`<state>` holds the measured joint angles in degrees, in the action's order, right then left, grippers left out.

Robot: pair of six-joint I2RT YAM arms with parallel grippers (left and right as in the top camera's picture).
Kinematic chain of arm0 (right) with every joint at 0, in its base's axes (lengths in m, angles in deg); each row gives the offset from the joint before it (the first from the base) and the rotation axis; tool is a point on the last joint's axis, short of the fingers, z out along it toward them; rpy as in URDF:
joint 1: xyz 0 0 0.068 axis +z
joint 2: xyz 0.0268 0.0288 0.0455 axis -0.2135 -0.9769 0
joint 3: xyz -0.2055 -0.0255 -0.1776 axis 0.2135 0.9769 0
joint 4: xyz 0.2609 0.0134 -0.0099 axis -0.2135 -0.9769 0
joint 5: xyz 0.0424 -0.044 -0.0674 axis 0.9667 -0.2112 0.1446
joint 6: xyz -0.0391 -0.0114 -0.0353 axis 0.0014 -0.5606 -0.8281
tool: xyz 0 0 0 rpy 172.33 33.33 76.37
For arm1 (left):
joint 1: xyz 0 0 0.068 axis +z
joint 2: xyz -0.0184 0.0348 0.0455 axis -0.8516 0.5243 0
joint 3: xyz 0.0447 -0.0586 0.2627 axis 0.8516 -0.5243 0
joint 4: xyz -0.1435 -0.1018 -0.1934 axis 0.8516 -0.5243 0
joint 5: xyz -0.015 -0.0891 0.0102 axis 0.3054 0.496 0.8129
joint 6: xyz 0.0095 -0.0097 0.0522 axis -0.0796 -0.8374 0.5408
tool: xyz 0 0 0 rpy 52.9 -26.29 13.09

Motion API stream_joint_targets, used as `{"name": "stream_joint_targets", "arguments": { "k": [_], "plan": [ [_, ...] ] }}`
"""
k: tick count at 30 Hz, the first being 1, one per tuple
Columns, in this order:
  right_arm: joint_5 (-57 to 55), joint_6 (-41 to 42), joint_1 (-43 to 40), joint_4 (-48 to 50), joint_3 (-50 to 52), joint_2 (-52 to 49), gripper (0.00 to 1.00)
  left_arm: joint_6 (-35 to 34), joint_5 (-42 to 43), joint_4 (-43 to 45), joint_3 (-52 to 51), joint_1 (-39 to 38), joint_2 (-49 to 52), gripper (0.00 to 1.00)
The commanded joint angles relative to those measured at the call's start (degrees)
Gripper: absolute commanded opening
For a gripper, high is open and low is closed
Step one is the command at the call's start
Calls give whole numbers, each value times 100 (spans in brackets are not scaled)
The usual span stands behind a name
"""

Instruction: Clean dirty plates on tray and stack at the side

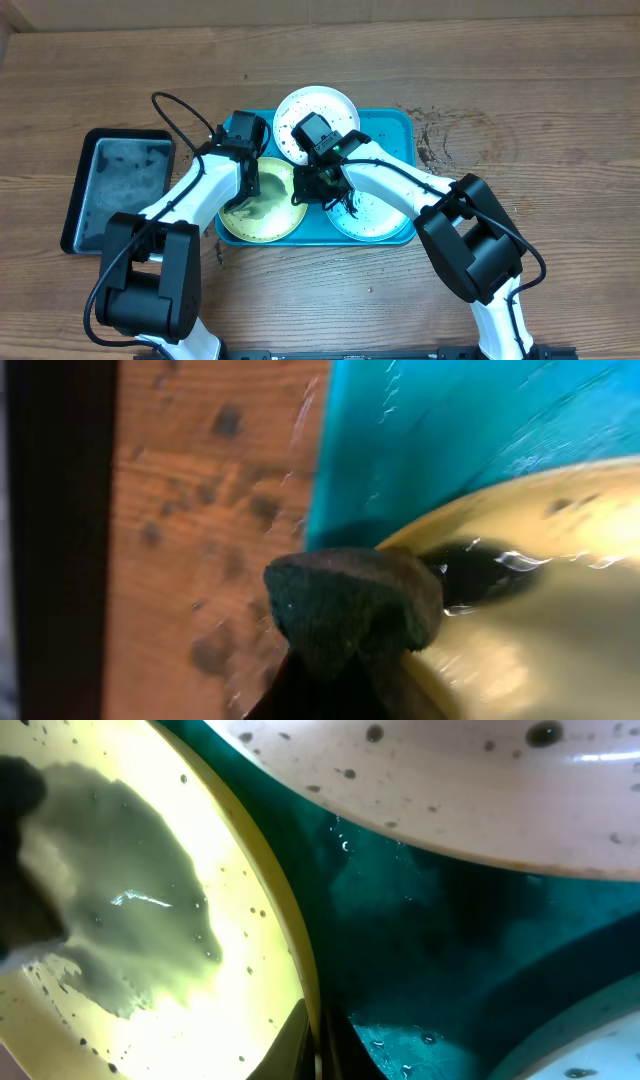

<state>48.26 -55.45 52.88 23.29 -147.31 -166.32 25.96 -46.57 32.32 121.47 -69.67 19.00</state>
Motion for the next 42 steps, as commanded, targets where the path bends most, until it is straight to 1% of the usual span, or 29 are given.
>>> {"name": "stream_joint_targets", "arguments": {
  "k": [1, 2, 4, 9, 13, 16, 18, 21, 25, 27, 29, 33, 35, 37, 39, 42],
  "plan": [
    [46, -107, 20, -20, -35, -22, 4, -459, -490, -612, 575, 33, -223, 4],
    [46, -109, 20, -20, -37, -22, 4, -461, -343, -726, 684, 33, -269, 4],
    [48, -136, 20, -44, -72, -20, 4, -481, 247, -1027, 1060, 35, -470, 4],
    [61, -417, 20, -258, -299, 4, 4, -654, 1381, -1086, 1471, 317, -1073, 4],
    [-286, -455, 22, -549, -636, 199, 4, -752, 2055, -1119, 1495, 1003, -1534, 4],
    [-1126, -461, 22, -1043, -1126, 435, 4, -752, 2487, -1329, 1495, 1849, -1720, 4],
    [-1814, -614, 48, -1451, -1513, 516, 4, -750, 2732, -1502, 1495, 2247, -1714, 4],
    [-3276, -649, 186, -2310, -2247, 544, 4, -732, 2756, -1803, 1493, 2839, -1663, 4],
    [-4382, -1233, 511, -2918, -2979, 544, 4, -728, 2767, -1843, 1484, 3235, -1626, 4],
    [-4946, -1460, 730, -3110, -3215, 544, 4, -728, 2712, -1851, 1484, 3296, -1626, 4],
    [-5626, -1506, 1005, -3287, -3379, 544, 4, -697, 2693, -1871, 1484, 3305, -1626, 4],
    [-6780, -1508, 1508, -3379, -3442, 544, 4, -688, 2186, -1893, 1484, 3314, -1626, 4],
    [-7134, -1523, 1681, -3333, -3442, 544, 4, -688, 2155, -1886, 1484, 3314, -1626, 4],
    [-7357, -1801, 1810, -3182, -3442, 544, 4, -688, 2124, -1880, 1484, 3314, -1626, 4],
    [-7394, -2203, 1864, -2983, -3442, 544, 4, -697, 2122, -1843, 1482, 3314, -1626, 4],
    [-7396, -2533, 1858, -2924, -3442, 542, 4, -713, 2122, -1775, 1482, 3311, -1626, 4]
  ]
}}
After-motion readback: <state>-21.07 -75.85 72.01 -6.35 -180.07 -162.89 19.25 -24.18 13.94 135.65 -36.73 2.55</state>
